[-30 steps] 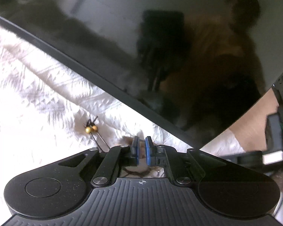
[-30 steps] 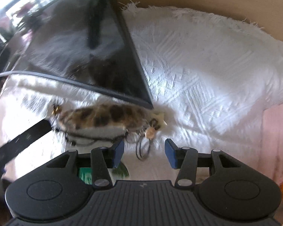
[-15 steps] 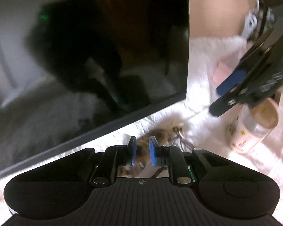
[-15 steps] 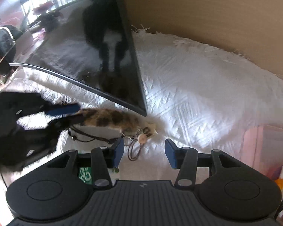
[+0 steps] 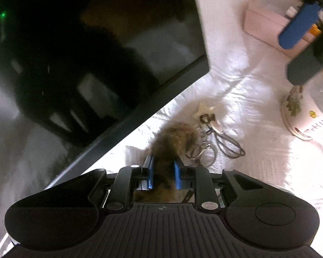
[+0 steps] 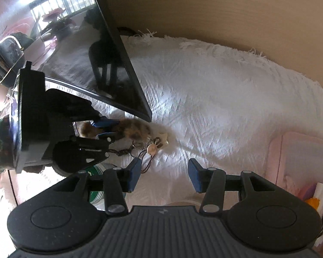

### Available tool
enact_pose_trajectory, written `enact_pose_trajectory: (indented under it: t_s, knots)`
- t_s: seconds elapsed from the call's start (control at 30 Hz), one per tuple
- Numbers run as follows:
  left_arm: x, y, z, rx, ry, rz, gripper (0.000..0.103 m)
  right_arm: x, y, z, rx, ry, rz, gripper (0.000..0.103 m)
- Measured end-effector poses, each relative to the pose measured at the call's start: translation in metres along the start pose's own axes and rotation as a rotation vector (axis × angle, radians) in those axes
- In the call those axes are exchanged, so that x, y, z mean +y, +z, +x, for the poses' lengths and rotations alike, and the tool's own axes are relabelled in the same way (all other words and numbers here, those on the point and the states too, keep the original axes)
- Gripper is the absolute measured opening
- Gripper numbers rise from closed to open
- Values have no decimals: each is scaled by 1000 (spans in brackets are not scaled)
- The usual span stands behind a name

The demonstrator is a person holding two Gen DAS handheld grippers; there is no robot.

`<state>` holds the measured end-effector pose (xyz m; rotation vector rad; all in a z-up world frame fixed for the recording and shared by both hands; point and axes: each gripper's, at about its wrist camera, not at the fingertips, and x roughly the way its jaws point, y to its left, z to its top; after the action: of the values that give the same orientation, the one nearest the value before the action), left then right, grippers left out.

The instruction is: Organize soft objects

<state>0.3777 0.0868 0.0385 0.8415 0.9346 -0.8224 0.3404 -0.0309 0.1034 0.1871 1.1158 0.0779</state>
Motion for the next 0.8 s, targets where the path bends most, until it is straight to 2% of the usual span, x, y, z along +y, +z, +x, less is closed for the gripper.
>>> enact_pose_trajectory:
  t_s: [0.17,0.3,0.4,0.5,0.6,0.7,0.8]
  knots:
    - [16,-10,7,-10,-36,-82,24,6,6,12,17,2,29,48]
    - [30,-22,7,-27,-98,-175,22,16,13,34,42,9,125,48]
    - [38,-34,4,-59,-119,-238,20,21,16,59,66,-18,189,48]
    - [50,-44,1,-83,-151,-282,19,30,19,79,70,-63,187,47]
    - [61,-52,-1,-99,-182,-305,17,37,26,96,98,-93,175,42]
    - [66,-58,-1,-122,-174,-316,16,41,28,113,139,-110,171,36]
    - [61,-62,-6,-140,-143,-330,15,41,28,125,169,-113,170,18]
